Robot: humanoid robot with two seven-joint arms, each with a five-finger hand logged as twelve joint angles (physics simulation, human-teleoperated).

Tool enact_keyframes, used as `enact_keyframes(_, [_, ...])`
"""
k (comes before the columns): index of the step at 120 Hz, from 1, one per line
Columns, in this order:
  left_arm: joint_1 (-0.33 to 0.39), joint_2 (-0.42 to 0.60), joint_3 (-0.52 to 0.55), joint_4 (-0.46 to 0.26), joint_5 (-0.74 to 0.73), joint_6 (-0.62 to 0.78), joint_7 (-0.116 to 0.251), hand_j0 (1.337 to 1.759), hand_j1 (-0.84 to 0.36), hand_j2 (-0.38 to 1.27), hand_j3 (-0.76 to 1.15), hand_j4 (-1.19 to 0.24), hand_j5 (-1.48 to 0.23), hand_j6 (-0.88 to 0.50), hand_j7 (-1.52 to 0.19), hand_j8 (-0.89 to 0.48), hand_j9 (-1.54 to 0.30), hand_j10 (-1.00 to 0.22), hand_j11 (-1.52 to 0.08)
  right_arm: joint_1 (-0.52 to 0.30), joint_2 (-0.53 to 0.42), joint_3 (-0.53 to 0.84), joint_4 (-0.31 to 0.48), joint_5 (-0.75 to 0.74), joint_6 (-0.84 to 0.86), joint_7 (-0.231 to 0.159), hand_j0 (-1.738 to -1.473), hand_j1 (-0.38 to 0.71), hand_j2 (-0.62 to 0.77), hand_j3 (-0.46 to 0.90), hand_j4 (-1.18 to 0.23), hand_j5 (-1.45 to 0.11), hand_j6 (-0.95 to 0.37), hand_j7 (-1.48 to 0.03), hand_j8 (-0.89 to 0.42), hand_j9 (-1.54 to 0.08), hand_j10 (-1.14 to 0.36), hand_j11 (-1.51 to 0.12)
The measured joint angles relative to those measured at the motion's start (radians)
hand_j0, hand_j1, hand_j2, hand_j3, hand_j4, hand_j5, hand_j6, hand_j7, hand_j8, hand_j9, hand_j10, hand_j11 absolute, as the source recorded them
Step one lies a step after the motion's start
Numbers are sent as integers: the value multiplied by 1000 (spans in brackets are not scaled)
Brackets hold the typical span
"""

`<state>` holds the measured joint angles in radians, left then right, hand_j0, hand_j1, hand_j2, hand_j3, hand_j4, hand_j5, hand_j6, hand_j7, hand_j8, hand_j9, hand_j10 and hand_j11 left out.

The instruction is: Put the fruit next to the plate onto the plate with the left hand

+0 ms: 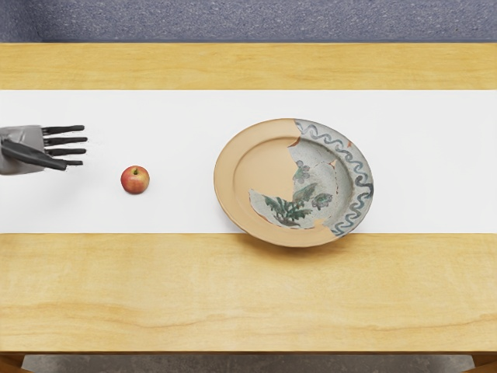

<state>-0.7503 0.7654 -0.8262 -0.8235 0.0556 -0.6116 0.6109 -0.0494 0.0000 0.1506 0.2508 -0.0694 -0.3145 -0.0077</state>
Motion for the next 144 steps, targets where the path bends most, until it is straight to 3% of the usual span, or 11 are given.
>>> enact_keyframes(22, [-1,0,-24,19,-3,0,0,1658,330,3,0,-14,-20,-13,-20,-13,-20,-14,-20,-3,0,0,-3,0,0,0,-1658,-349,0,0,0,0,0,0,0,0,0,0])
enact_keyframes(34, [-34,2,-24,-21,15,0,0,1658,329,3,0,-15,-22,-15,-22,-15,-22,-15,-22,-3,0,0,-3,0,0,0,-1658,-349,0,0,0,0,0,0,0,0,0,0])
enact_keyframes(40, [-43,38,-25,-89,72,0,0,1658,327,3,0,-17,-24,-17,-24,-17,-24,-17,-24,-3,0,0,-4,0,0,0,-1658,-349,0,0,0,0,0,0,0,0,0,0])
enact_keyframes(47, [-36,107,-25,-233,171,0,0,1658,326,4,0,-18,-25,-17,-25,-17,-25,-18,-25,-3,0,0,-4,0,0,0,-1658,-349,0,0,0,0,0,0,0,0,0,0])
enact_keyframes(62, [-70,86,-13,-460,305,0,0,1658,325,4,0,-20,-26,-19,-26,-19,-26,-19,-26,-3,0,0,-4,0,0,0,-1658,-349,0,0,0,0,0,0,0,0,0,0])
enact_keyframes(80, [-170,-48,29,-569,610,59,0,1658,321,5,0,-25,-32,-26,-32,-25,-32,-25,-31,-3,0,0,-4,0,0,0,-1658,-349,0,0,0,0,0,0,0,0,0,0])
enact_keyframes(91, [-291,-82,165,-582,828,144,0,1658,318,6,0,-27,-35,-28,-35,-27,-35,-27,-35,-3,0,0,-4,0,0,0,-1658,-349,0,0,0,0,0,0,0,0,0,0])
enact_keyframes(108, [-319,-160,352,-559,1069,221,0,1658,305,8,0,-40,-49,-41,-49,-40,-49,-39,-49,-3,0,0,-4,0,0,0,-1658,-349,0,0,0,0,0,0,0,0,0,0])
enact_keyframes(121, [-409,-212,477,-493,1145,248,0,1658,295,10,0,-48,-60,-49,-60,-49,-60,-48,-59,-3,0,0,-4,0,0,0,-1658,-349,0,0,0,0,0,0,0,0,0,0])
enact_keyframes(131, [-415,-286,571,-427,1168,268,0,1658,287,12,0,-55,-69,-56,-68,-56,-68,-55,-68,-3,0,0,-4,0,0,0,-1658,-349,0,0,0,0,0,0,0,0,0,0])
enact_keyframes(144, [-416,-291,632,-377,1193,317,0,1658,266,15,0,-73,-92,-74,-92,-74,-91,-73,-91,-3,0,0,-4,0,0,0,-1658,-349,0,0,0,0,0,0,0,0,0,0])
